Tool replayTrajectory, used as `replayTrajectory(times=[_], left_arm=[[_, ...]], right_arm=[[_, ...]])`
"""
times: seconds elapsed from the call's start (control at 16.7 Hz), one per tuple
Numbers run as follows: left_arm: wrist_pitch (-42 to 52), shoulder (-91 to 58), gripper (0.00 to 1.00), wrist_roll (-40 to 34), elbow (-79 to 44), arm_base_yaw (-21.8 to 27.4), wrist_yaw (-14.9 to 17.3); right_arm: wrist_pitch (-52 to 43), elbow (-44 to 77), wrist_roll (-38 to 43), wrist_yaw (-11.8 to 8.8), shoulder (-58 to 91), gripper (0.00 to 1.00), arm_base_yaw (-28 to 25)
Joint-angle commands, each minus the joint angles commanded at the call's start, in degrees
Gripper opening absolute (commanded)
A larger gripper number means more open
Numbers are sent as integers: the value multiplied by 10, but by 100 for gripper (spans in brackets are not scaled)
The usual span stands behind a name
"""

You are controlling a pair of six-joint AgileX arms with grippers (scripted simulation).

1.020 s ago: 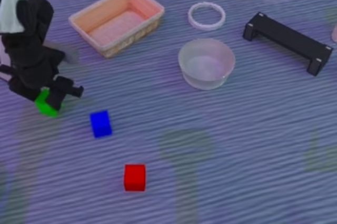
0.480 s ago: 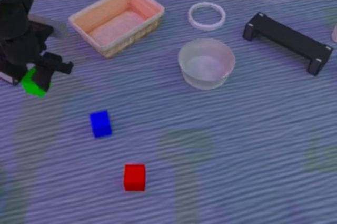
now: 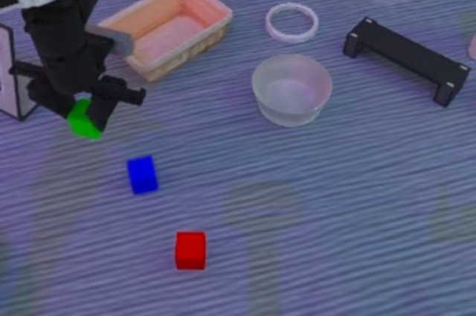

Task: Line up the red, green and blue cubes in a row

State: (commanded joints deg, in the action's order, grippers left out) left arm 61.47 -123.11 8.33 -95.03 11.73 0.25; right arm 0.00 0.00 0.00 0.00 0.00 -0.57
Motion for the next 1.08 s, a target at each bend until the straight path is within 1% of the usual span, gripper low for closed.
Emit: replayTrajectory(times=[0.18,0.54,0.66,0.84,0.96,1.08], left_arm=[[8,2,0,-123,2,81,-1],[22,21,0,-427,22,270,-2],[21,33,0,-501,28,323,-4],[18,50,0,-568,36,376,-7],[16,55,0,-582,38,389,-8],[16,55,0,-582,38,389,-8]], right_arm=[[0,0,0,0,0,100,0],[0,0,0,0,0,100,0],[0,0,0,0,0,100,0],[0,0,0,0,0,100,0],[0,0,0,0,0,100,0],[0,0,0,0,0,100,0]])
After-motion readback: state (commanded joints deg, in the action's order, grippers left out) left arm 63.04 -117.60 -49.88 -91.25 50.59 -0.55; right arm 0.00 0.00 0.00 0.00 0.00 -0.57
